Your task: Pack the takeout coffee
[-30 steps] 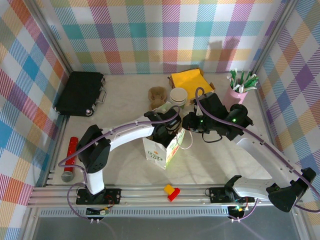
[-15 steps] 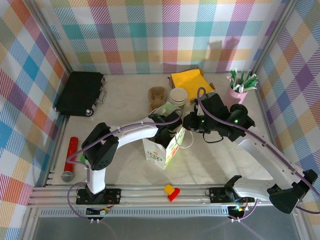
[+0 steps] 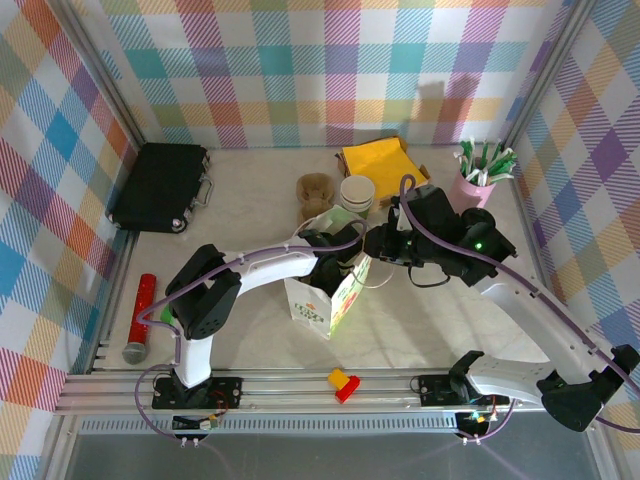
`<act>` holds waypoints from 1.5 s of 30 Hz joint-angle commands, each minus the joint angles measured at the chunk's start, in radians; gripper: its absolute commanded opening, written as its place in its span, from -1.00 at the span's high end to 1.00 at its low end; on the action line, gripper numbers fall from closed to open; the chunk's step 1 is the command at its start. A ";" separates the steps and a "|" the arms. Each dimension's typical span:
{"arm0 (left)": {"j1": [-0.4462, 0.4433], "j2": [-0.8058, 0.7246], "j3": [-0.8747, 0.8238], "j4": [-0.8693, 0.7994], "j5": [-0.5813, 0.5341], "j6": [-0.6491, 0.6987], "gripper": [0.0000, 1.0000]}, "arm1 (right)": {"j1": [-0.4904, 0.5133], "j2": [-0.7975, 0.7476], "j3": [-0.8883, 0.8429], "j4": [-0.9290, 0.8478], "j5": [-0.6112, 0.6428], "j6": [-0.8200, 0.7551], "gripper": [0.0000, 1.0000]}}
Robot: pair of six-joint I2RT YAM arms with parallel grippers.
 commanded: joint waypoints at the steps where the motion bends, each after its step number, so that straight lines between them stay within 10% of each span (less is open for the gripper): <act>1: 0.008 0.013 -0.023 -0.010 0.002 -0.004 1.00 | -0.005 0.012 0.006 -0.019 0.016 0.015 0.08; 17: 0.008 0.006 -0.024 0.000 0.015 0.001 1.00 | -0.014 0.065 -0.026 0.013 0.049 0.056 -0.05; 27: 0.008 0.014 -0.006 -0.026 -0.004 0.004 1.00 | -0.017 0.034 -0.041 0.062 0.022 0.049 0.58; 45: 0.008 0.004 0.022 -0.066 -0.013 -0.014 1.00 | -0.017 -0.013 -0.024 0.122 0.007 0.018 0.77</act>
